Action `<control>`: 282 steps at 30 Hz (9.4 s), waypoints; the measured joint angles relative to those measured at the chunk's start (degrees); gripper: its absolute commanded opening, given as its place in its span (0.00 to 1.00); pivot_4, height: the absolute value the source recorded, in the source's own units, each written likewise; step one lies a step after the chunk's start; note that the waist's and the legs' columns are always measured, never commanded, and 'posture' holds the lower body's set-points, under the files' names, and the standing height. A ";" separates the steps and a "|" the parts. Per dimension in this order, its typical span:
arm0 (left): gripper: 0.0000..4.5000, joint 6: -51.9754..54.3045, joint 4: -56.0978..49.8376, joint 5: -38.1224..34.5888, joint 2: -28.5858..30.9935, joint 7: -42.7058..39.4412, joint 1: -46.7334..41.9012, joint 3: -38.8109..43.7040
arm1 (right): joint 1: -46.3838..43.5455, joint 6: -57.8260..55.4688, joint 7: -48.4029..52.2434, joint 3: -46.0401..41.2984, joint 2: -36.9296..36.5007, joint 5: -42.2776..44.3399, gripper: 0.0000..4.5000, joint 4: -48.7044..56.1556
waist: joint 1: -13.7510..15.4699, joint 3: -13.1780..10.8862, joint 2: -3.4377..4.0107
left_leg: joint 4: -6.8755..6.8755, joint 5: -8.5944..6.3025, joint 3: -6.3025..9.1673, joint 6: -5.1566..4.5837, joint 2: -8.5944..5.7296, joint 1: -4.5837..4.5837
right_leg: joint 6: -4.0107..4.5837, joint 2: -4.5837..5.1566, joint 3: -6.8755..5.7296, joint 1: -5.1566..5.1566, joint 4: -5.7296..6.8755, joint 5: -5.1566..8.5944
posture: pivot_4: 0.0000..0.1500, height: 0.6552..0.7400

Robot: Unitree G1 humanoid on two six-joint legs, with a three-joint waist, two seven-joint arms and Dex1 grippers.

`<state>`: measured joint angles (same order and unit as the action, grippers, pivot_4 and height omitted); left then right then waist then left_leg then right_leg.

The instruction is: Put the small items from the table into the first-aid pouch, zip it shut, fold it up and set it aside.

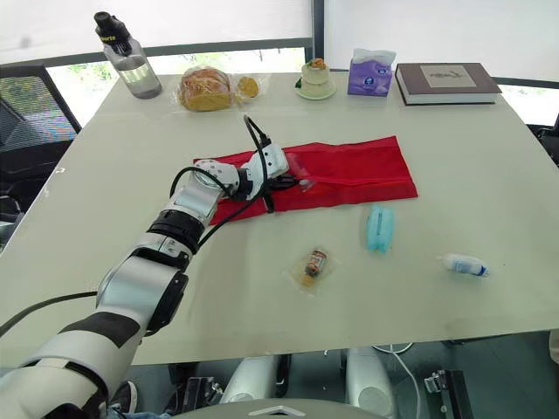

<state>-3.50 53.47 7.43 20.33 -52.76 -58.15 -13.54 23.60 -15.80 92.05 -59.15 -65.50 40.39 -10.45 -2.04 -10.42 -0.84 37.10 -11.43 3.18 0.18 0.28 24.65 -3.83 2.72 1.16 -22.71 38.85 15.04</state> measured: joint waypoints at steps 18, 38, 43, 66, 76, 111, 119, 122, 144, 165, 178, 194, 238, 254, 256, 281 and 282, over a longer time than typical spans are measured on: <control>0.00 -3.08 3.59 0.27 -1.23 1.70 -0.48 0.05 | 11.41 -2.74 0.12 -6.27 -8.64 6.10 0.99 -4.58 | 0.24 0.00 0.00 | 0.02 0.00 -0.04 0.00 0.00 -0.01 | -0.03 0.01 0.03 0.01 0.00 0.01 | 1.00 1.00; 0.00 -3.03 4.08 0.30 -2.02 1.75 -0.90 0.06 | -1.63 2.90 -7.64 18.49 4.24 -9.90 0.99 8.14 | 1.22 -0.02 -0.04 | 0.09 0.00 0.01 0.00 0.01 0.00 | -0.04 -0.01 -0.03 0.01 0.01 0.01 | 1.00 1.00; 0.00 -3.04 4.19 0.35 -2.21 1.69 -1.00 0.05 | -6.41 11.23 -14.13 26.82 8.29 -18.25 0.99 5.13 | 1.21 0.00 0.00 | 0.11 0.01 0.00 0.01 0.00 0.00 | -0.03 -0.01 -0.01 0.01 0.03 0.01 | 1.00 1.00; 0.00 -3.03 4.59 0.43 -3.51 1.91 -1.36 0.04 | -18.47 23.66 -20.92 41.18 9.25 -28.48 0.17 -7.03 | 1.25 0.01 0.00 | 0.14 0.01 0.00 0.00 -0.02 -0.03 | 0.21 -0.01 -0.02 0.09 0.03 -0.15 | 1.00 1.00; 0.00 -3.12 5.81 0.81 -3.90 2.00 -2.36 0.07 | -18.07 15.42 -23.86 41.69 11.49 -24.80 0.01 2.44 | 1.11 0.02 0.03 | 0.15 0.01 0.04 0.01 0.00 -0.05 | 0.22 -0.03 -0.03 0.10 0.08 -0.15 | 1.00 1.00; 0.00 8.04 -4.73 -0.90 -11.84 6.31 -0.53 1.77 | -62.75 -54.89 -63.20 75.60 38.24 -39.93 0.01 20.07 | 1.16 0.02 0.06 | 0.12 0.01 0.21 0.00 -0.05 0.14 | 0.28 0.01 -0.18 -0.08 0.13 -0.17 | 1.00 1.00; 0.00 8.73 -6.57 -0.92 -12.13 6.23 0.36 1.73 | -63.25 -59.50 -70.58 66.90 45.97 -39.67 0.01 17.26 | 1.16 0.03 0.07 | 0.11 0.01 0.20 0.00 -0.05 0.13 | 0.28 0.01 -0.17 -0.08 0.16 -0.18 | 1.00 1.00; 0.00 8.73 -6.88 -0.91 -12.32 6.18 0.42 1.65 | -63.95 -60.36 -72.44 65.49 46.82 -39.71 0.01 16.66 | 1.17 0.03 0.07 | 0.11 0.01 0.20 0.00 -0.05 0.13 | 0.28 0.01 -0.18 -0.08 0.16 -0.18 | 1.00 1.00; 0.00 8.67 -6.88 -0.91 -13.31 6.61 0.59 1.67 | -62.91 -66.90 -76.70 63.01 48.08 -37.76 0.01 20.21 | 1.10 0.03 0.07 | 0.08 0.01 0.20 0.00 -0.05 0.12 | 0.28 0.01 -0.17 -0.09 0.14 -0.18 | 1.00 1.00; 0.00 8.49 -6.88 -0.91 -13.27 6.14 0.61 1.65 | -65.46 -61.99 -73.84 71.72 47.21 -35.22 0.01 18.22 | 1.02 0.03 0.08 | 0.05 0.01 0.20 0.00 -0.04 0.14 | 0.28 0.00 -0.18 -0.10 0.11 -0.18 | 1.00 1.00; 0.00 8.09 -6.88 -0.90 -13.52 5.61 0.64 1.57 | -64.22 -64.11 -76.27 67.20 46.76 -35.21 0.01 18.60 | 0.98 0.03 0.08 | 0.02 0.01 0.19 0.00 -0.04 0.13 | 0.29 0.00 -0.16 -0.12 0.10 -0.18 | 1.00 1.00; 0.00 8.04 -8.03 -0.90 -14.09 5.13 1.48 1.04 | -69.92 -49.48 -82.21 60.63 58.49 -35.58 0.29 1.77 | 0.98 0.03 0.08 | -0.06 0.01 0.17 0.00 -0.05 0.13 | 0.29 0.00 -0.15 -0.17 0.09 -0.18 | 1.00 1.00; 0.00 7.06 -0.68 -4.91 -13.57 -1.55 -2.02 3.80 | -61.98 -28.57 -71.69 68.43 48.79 -35.49 0.03 2.36 | -0.28 0.02 0.08 | -0.16 0.01 0.12 0.00 -0.04 0.13 | 0.28 -0.01 -0.10 -0.22 0.05 -0.17 | 1.00 1.00; 0.00 7.74 -2.29 -4.75 -11.51 0.32 -1.19 3.99 | -52.27 -13.15 -58.50 63.97 43.28 -29.92 0.03 9.63 | -0.09 0.02 0.09 | -0.23 0.01 0.11 0.00 -0.05 0.16 | 0.28 0.01 -0.09 -0.23 0.01 -0.17 | 1.00 1.00; 0.00 7.73 -2.29 -4.71 -9.83 0.44 -1.05 4.07 | -48.84 -12.02 -55.02 61.51 39.67 -27.79 0.03 14.40 | -0.22 0.01 0.08 | -0.22 0.01 0.07 0.00 -0.04 0.13 | 0.28 0.01 -0.07 -0.22 0.01 -0.17 | 1.00 1.00; 0.00 5.45 -1.87 -4.59 -4.99 0.43 0.61 4.04 | -15.92 -24.37 -13.88 8.89 3.87 9.67 0.98 25.19 | 1.30 -0.07 0.04 | 0.07 0.00 0.06 0.00 0.03 0.06 | 0.23 -0.06 -0.04 -0.03 -0.02 -0.16 | 1.00 1.00; 0.00 5.30 -1.29 -4.56 -4.95 0.42 0.32 4.04 | -15.51 -23.91 -12.91 7.99 3.21 9.04 0.98 24.15 | 1.27 -0.07 0.04 | 0.06 0.00 0.07 0.00 0.04 0.06 | 0.23 -0.07 -0.05 -0.03 -0.01 -0.15 | 1.00 1.00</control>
<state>1.79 52.18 2.87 15.37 -52.35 -57.82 -9.50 8.09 -39.71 79.14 -51.15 -62.29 49.42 13.70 -0.77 -10.48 -0.80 37.16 -11.43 3.25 0.18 0.32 24.71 -3.60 2.65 1.12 -22.74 38.84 14.89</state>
